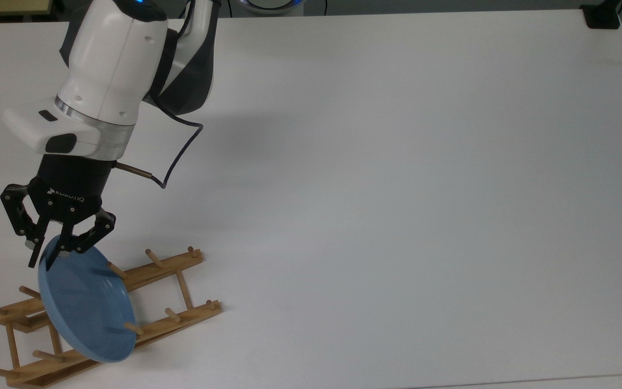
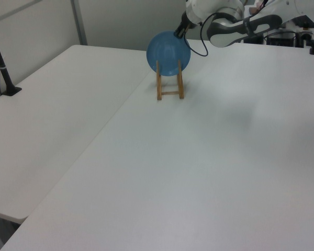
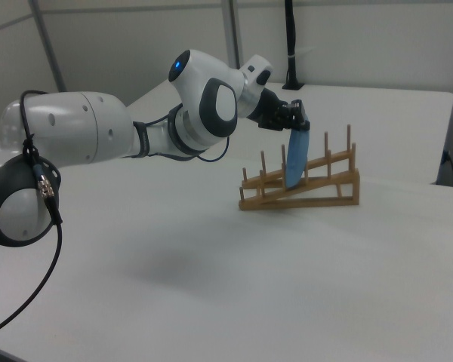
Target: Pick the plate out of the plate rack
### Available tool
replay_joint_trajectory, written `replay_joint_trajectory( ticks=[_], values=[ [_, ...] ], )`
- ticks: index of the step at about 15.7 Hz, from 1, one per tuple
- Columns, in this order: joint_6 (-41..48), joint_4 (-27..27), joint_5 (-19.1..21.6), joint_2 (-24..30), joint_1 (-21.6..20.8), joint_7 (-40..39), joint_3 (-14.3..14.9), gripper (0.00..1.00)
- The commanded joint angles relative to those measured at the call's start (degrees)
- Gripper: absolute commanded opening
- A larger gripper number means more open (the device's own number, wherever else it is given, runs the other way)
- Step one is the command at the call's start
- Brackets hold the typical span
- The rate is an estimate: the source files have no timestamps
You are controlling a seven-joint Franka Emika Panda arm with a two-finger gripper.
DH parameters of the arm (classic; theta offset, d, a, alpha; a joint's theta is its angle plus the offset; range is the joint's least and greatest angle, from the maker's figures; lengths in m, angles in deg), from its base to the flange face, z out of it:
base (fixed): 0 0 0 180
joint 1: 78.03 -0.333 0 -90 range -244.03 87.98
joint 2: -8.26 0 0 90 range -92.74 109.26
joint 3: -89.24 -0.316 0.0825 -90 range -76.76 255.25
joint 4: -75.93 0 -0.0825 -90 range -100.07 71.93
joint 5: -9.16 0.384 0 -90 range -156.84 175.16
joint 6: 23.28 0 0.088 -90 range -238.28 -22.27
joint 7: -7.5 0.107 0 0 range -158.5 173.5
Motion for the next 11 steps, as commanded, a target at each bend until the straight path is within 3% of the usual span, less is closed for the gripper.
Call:
replay_joint_trajectory(
  ticks=[1,5,11],
  values=[
    [-0.52,1.07,-4.81,-0.01,-0.40,-0.44,0.76,0.16],
    [-0.52,1.07,-7.37,1.04,-0.31,-0.44,1.02,0.16],
    [-0.52,1.16,-7.73,2.27,0.13,-0.44,1.11,0.14]
  ],
)
